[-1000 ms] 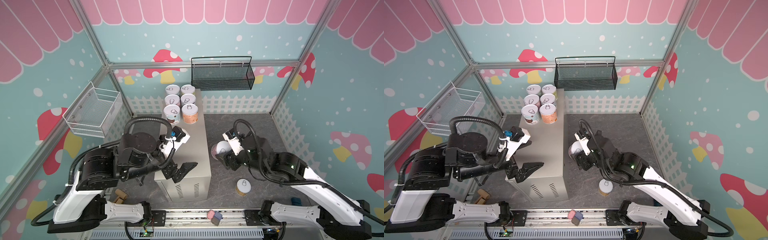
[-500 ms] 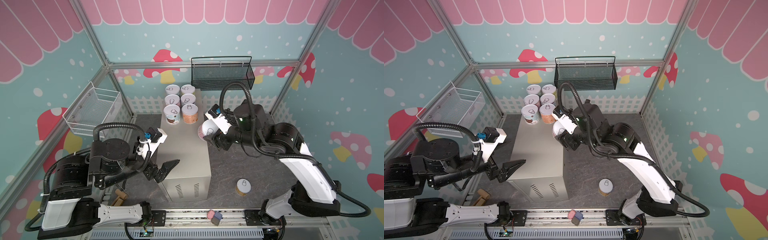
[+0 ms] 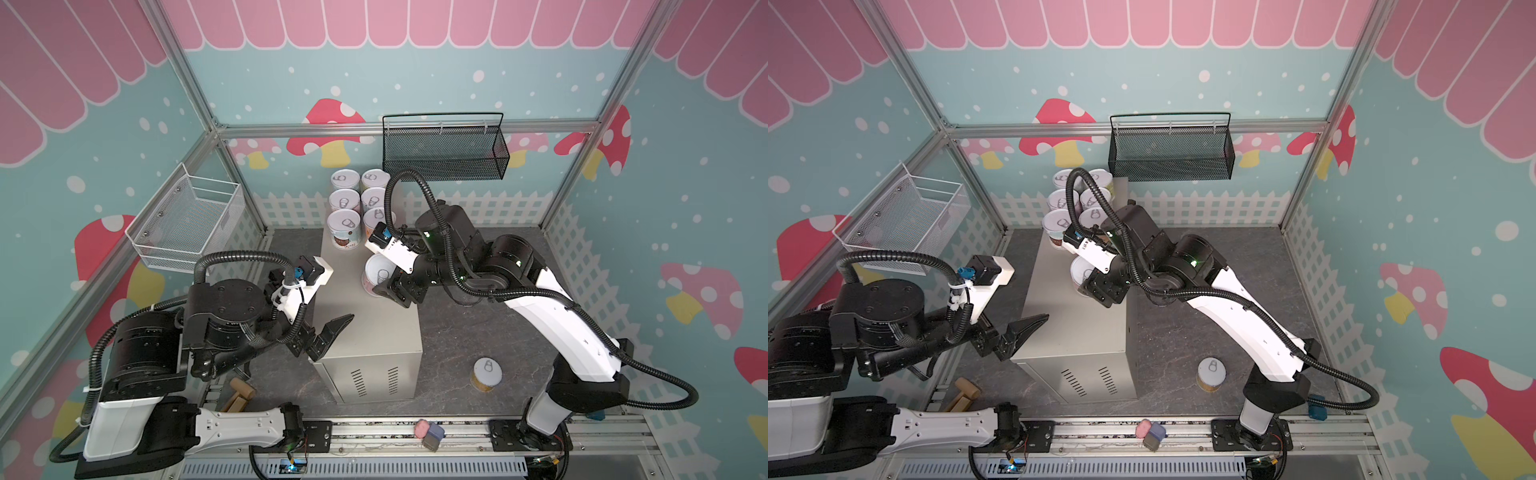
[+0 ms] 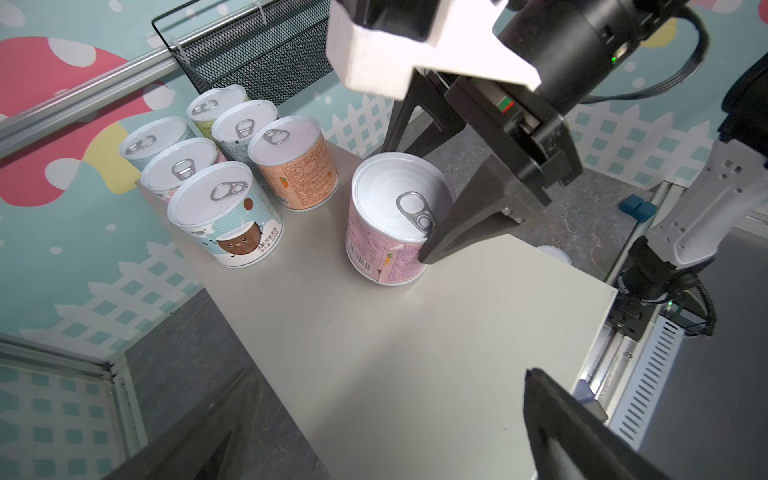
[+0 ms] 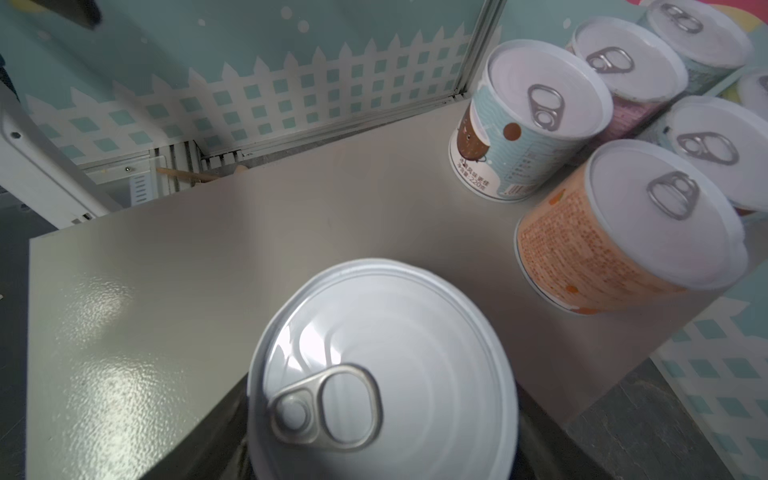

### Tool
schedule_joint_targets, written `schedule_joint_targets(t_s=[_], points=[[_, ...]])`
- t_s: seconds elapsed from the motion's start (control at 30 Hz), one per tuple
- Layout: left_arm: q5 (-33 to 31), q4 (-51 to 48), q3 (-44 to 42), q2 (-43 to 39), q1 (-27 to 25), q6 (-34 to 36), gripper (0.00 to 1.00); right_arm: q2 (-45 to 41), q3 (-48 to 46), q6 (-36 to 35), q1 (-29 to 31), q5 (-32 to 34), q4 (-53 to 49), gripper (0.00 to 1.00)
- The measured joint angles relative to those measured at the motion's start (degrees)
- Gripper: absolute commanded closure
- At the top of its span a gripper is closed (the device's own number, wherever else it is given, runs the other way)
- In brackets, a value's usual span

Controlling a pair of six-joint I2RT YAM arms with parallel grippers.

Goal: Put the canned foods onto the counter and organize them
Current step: 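Set the pink-label can down and open the right gripper while the left gripper approaches it, then grasp the pink-label can with the left gripper while the right gripper withdraws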

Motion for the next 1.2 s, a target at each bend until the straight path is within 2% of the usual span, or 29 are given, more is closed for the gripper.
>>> schedule_joint_targets(t_s=[0.2, 0.33, 0.67, 0.83, 1.0, 1.2], points=[[-7.8, 4.9, -6.4, -2.6, 0.0, 1.3, 0.01, 2.8, 1.0, -0.2, 1.0, -2.5, 3.7, 0.2], [-10.9, 8.5, -11.3, -5.3, 0.0, 2.2, 0.01, 3.6, 1.0, -0.3, 1.0, -3.4, 4.3, 0.16], [-13.2, 16.6, -19.9, -9.3, 0.0, 3.8, 0.01, 3.0, -0.3, -0.1, 1.0, -2.2, 6.9, 0.09], [-13.0, 19.7, -24.0, -8.2, 0.0, 3.8, 0.01, -3.6, -9.3, 1.2, 0.9, 0.4, 9.9, 0.04], [-11.6, 23.6, -26.7, -7.8, 0.9, 3.4, 0.01, -15.7, -21.2, 2.8, -1.7, 2.7, 13.8, 0.01], [-6.2, 28.9, -29.0, -7.8, 6.1, 2.3, 0.01, -27.8, -30.0, 4.7, -4.3, 5.2, 17.0, 0.01]])
